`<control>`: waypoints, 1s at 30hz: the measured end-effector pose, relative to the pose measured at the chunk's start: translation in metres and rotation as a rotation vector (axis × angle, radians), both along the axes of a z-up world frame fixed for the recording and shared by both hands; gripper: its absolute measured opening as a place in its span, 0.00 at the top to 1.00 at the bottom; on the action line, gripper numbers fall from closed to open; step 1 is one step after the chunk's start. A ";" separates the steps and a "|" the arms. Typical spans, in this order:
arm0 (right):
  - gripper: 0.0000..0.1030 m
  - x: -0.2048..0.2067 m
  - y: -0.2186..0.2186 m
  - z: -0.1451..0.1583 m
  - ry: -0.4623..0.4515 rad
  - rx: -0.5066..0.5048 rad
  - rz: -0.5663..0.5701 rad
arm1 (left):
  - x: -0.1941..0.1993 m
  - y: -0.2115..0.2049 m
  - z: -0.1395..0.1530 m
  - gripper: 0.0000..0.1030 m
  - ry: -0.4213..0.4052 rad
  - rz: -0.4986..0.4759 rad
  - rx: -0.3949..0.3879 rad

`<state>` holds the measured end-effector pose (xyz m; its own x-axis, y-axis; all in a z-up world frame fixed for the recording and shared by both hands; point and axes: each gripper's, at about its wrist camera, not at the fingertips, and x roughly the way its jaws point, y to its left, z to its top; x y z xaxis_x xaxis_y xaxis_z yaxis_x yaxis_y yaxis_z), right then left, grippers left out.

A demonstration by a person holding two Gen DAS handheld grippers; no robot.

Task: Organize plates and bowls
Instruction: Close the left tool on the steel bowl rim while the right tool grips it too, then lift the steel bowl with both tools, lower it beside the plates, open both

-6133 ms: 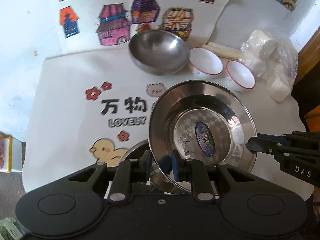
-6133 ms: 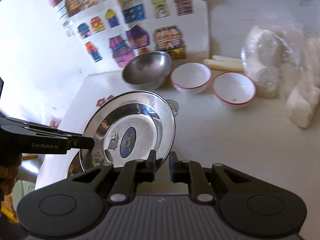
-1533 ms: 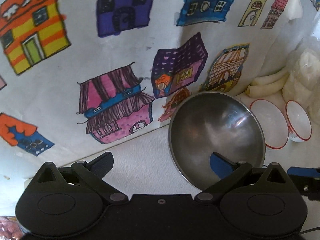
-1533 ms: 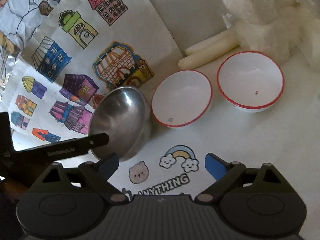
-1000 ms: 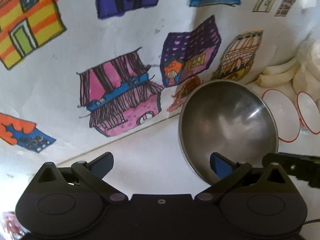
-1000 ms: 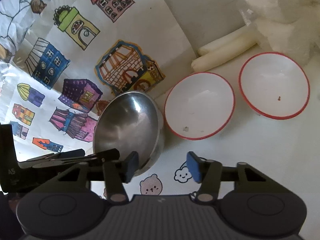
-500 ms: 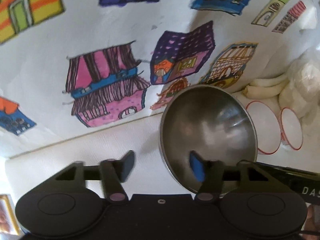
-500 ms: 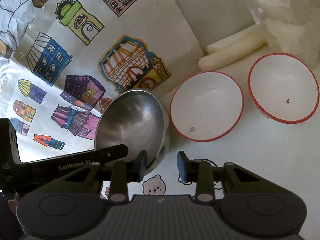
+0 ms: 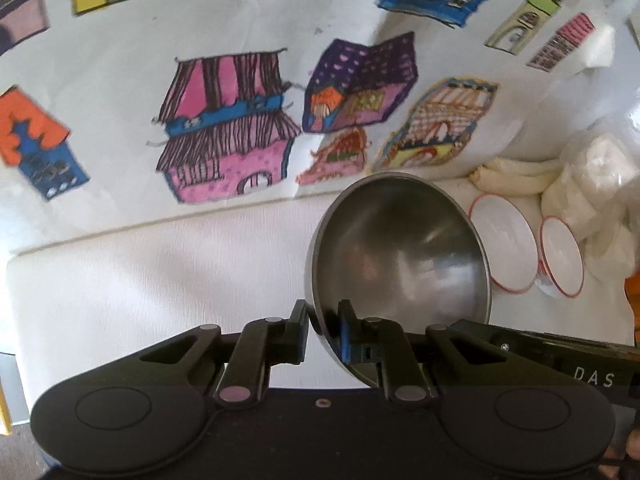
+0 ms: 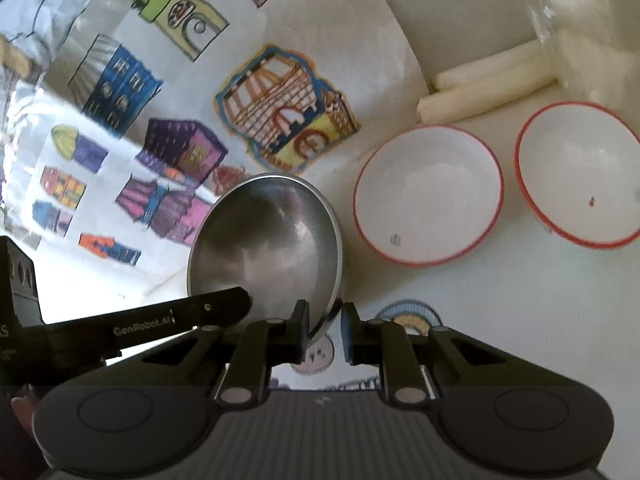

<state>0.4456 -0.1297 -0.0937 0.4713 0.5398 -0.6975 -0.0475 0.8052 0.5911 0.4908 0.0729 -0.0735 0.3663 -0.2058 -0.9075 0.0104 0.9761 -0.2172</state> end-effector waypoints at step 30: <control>0.82 -0.130 -0.141 0.001 -0.012 -0.054 -0.026 | -0.094 -0.146 0.023 0.81 0.035 -0.158 -0.077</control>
